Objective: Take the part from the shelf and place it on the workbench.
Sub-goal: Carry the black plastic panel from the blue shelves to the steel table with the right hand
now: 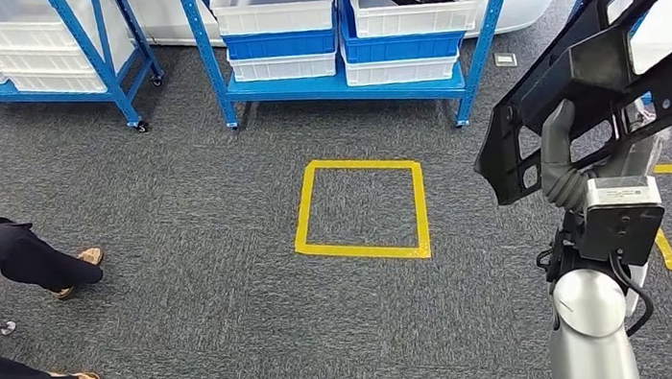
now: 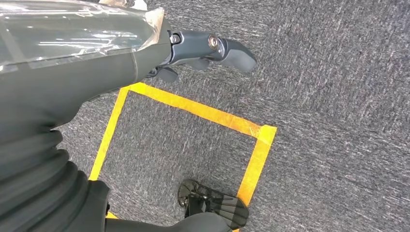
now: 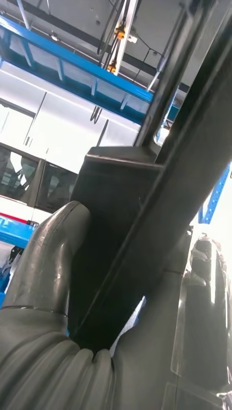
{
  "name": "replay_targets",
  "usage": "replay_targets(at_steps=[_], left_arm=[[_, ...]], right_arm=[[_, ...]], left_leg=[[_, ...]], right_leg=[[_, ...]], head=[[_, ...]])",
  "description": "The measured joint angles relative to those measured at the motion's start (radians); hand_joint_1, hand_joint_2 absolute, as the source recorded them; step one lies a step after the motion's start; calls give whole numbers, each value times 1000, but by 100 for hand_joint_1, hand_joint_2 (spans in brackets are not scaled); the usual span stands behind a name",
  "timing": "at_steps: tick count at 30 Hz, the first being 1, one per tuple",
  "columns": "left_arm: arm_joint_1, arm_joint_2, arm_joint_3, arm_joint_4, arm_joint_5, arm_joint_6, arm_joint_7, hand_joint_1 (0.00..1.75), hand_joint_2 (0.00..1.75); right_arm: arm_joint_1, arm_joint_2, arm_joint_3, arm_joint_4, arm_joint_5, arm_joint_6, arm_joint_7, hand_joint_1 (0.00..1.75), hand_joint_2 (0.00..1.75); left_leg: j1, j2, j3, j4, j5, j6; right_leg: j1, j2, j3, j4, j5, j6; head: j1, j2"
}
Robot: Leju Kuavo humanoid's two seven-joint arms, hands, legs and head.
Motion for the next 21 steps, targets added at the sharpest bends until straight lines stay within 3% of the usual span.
replay_targets(at_steps=[9,14,17,19,21], left_arm=[[0,0,0,0,0,0,0,0,175],[0,2,0,0,-2,-2,-12,0,175],[0,4,0,0,-1,-2,-19,0,175],[-1,3,0,0,0,-1,-23,0,175],[-1,3,0,0,2,0,-26,0,175]], right_arm=[[0,-3,-2,0,7,-3,0,175,175],[1,-3,-4,0,73,-34,9,175,175],[1,-2,-4,0,93,-34,18,175,175],[-1,-2,-4,1,99,-34,21,175,175],[-2,-2,-4,3,103,-33,23,175,175]], left_leg=[[0,0,-2,0,0,0],[-3,0,-8,5,0,3],[-1,-1,-7,-1,10,12],[5,-2,-6,-9,22,22],[7,-5,-14,-10,32,27]], right_leg=[[1,0,-2,0,0,0],[-3,0,-4,-2,6,9],[-6,-1,-6,0,8,17],[-5,0,-28,46,-28,12],[-5,1,-78,180,-105,1]], head=[[0,0],[0,0],[-1,0],[1,0],[4,0]])
